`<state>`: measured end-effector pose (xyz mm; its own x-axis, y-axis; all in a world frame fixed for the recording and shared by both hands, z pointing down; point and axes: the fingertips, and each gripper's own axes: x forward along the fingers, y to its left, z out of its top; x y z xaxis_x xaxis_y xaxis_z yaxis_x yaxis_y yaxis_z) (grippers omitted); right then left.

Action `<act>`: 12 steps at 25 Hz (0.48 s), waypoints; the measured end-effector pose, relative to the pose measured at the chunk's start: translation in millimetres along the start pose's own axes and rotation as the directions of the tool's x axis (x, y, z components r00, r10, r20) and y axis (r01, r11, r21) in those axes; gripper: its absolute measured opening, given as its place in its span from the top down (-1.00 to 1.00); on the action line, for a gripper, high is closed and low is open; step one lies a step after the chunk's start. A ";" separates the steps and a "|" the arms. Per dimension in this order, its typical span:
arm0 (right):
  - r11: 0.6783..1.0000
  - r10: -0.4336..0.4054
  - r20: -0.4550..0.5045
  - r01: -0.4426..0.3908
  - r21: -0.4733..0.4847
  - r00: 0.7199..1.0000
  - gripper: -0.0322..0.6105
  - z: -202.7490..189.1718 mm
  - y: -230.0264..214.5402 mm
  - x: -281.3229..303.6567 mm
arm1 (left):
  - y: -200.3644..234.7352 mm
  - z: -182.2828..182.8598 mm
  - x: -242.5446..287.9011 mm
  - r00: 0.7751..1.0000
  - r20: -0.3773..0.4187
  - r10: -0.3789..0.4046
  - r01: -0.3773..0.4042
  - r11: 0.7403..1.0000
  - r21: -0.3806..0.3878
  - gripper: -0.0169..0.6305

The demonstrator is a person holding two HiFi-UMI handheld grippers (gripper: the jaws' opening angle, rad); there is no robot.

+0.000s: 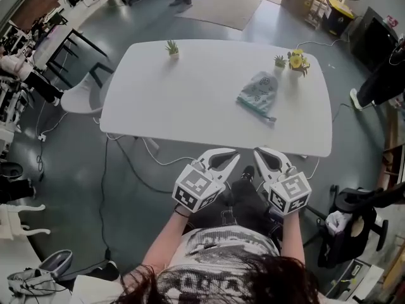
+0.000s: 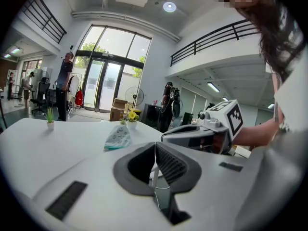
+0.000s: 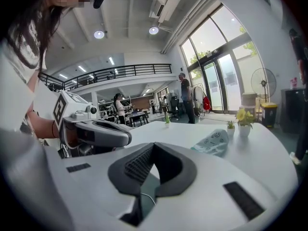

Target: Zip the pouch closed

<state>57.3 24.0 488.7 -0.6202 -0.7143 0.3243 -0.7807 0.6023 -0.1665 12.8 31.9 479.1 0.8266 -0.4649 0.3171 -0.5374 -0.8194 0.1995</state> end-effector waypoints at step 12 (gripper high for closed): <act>1.000 0.006 -0.014 -0.006 -0.009 1.000 0.91 1.0 -7.8 -1.5 | -7.7 3.3 10.7 1.000 -0.005 -0.024 0.024 1.000 0.008 0.91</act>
<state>64.2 20.1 488.7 -0.6235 -0.7055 0.3368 -0.7763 0.6097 -0.1601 26.4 32.1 477.9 0.8385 -0.4433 0.3169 -0.5159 -0.8332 0.1994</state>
